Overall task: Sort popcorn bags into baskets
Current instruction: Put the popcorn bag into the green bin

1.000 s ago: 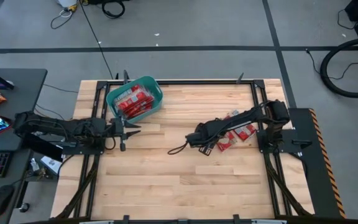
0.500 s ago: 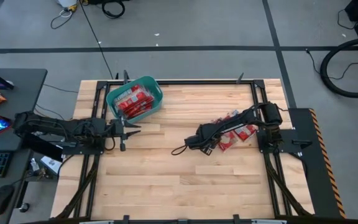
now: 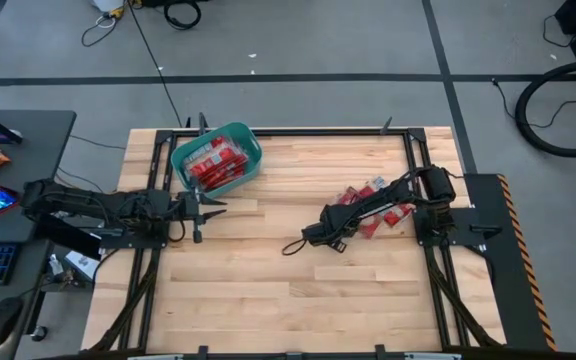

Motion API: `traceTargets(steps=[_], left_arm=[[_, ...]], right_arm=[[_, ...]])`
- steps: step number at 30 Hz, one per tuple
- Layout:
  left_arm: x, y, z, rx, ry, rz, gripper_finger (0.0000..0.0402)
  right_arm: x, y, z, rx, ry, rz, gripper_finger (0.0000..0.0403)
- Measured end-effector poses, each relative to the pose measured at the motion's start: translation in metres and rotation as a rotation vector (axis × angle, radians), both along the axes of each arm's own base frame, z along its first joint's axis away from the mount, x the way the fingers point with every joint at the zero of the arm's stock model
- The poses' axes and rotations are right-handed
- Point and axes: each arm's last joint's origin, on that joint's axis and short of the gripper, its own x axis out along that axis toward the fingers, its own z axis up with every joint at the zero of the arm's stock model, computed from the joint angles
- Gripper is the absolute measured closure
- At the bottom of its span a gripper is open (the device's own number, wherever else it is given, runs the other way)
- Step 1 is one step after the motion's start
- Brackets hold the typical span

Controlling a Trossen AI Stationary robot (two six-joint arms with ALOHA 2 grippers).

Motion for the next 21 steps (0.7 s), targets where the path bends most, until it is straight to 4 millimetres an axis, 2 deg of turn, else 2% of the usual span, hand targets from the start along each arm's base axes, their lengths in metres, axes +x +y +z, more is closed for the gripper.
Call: traceTargets(steps=[2,9,14,18,21], left_arm=[[0.000,0.000,0.000,0.000,-0.001,0.000,0.0322],[0.000,0.000,0.000,0.000,-0.001,0.000,0.0322],[0.000,0.000,0.001,0.003,-0.006,0.016,0.0322],[-0.002,0.006,0.010,0.003,-0.073,0.232,0.0321],[-0.005,0.006,0.014,-0.026,-0.086,0.206,0.0321]], right_arm=[[-0.001,0.000,0.001,-0.003,0.038,0.028,0.0394],[0.012,0.010,0.021,-0.066,0.010,0.132,0.0397],[0.031,0.023,0.044,-0.165,-0.077,0.266,0.0399],[0.049,0.031,0.068,-0.268,-0.174,0.370,0.0400],[0.062,0.035,0.083,-0.316,-0.246,0.440,0.0400]])
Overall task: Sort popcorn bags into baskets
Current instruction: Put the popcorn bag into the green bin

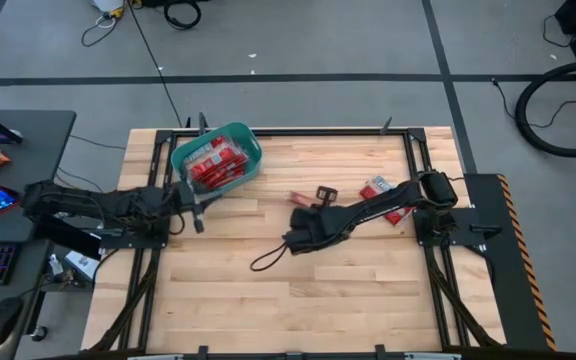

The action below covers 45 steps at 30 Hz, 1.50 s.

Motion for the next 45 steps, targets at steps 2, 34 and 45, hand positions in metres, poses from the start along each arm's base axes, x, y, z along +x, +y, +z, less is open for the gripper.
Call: traceTargets(steps=[2,34,45], left_arm=[[-0.001,-0.002,-0.002,-0.022,0.017,-0.091,0.0321],[0.058,-0.013,-0.039,-0.038,0.132,-0.236,0.0226],[0.057,-0.012,-0.037,-0.007,0.152,-0.211,0.0377]], right_arm=[[0.007,0.001,0.007,-0.014,-0.029,0.052,0.0400],[0.066,0.000,0.045,-0.038,-0.287,0.560,0.0399],[0.062,0.003,0.048,-0.136,-0.252,0.525,0.0371]])
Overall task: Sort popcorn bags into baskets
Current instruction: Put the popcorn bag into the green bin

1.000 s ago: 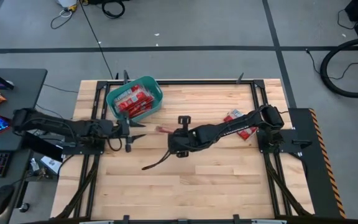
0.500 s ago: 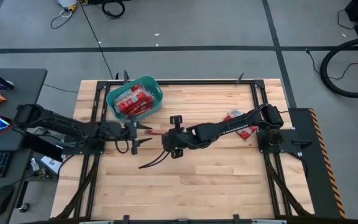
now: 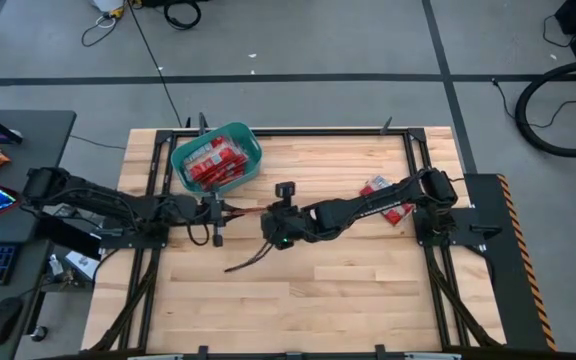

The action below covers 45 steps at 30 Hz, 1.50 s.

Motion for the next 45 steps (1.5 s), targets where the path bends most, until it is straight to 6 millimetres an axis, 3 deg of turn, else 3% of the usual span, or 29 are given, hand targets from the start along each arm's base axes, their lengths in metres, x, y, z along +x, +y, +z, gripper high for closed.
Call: traceTargets(steps=[6,13,22,33,45], left_arm=[[-0.009,0.003,0.003,0.055,0.027,0.074,0.0365],[-0.026,0.008,0.026,0.148,-0.093,0.171,0.0368],[-0.051,0.019,0.046,0.204,-0.197,0.301,0.0367],[-0.062,0.055,0.044,0.118,-0.198,0.427,0.0368],[-0.082,0.092,0.011,0.091,-0.232,0.606,0.0369]], right_arm=[[-0.023,0.008,0.033,-0.233,-0.044,-0.151,0.0302],[-0.055,0.006,0.049,-0.084,-0.085,-0.280,0.0243],[-0.092,0.009,0.022,0.003,-0.009,-0.518,0.0238],[-0.109,0.018,-0.010,-0.041,0.045,-0.537,0.0238],[-0.112,0.024,-0.012,-0.029,0.049,-0.529,0.0238]])
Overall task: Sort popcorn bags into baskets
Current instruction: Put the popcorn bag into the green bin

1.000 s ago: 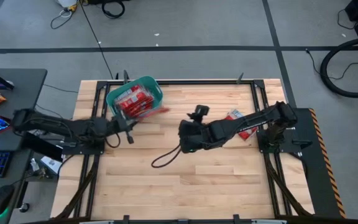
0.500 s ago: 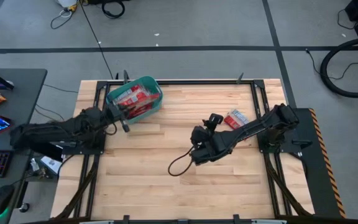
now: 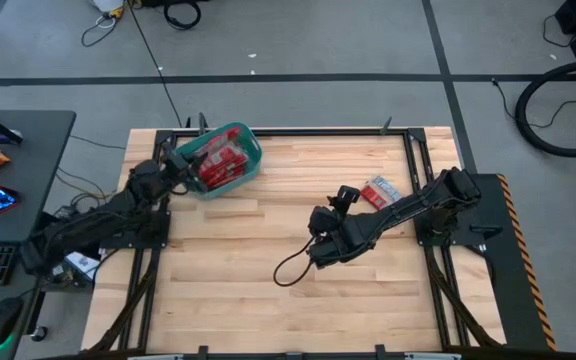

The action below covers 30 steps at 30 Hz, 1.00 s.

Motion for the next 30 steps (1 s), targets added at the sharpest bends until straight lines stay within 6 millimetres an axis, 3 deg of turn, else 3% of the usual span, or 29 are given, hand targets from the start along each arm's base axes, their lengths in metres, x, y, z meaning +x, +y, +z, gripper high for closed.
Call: traceTargets(steps=[8,23,26,30], left_arm=[[-0.012,0.012,-0.008,0.050,0.055,-0.003,0.0369],[-0.013,0.013,-0.017,0.101,0.243,-0.019,0.0360],[-0.011,0.012,-0.018,0.115,0.272,-0.038,0.0333],[-0.010,0.011,-0.020,0.132,0.315,-0.004,0.0269]], right_arm=[[0.001,0.000,0.000,0.003,-0.011,0.000,0.0238],[0.005,0.000,0.000,0.003,-0.028,0.014,0.0238],[0.006,-0.003,0.000,0.004,-0.030,0.009,0.0238],[0.007,-0.004,0.000,0.008,-0.026,0.014,0.0238]])
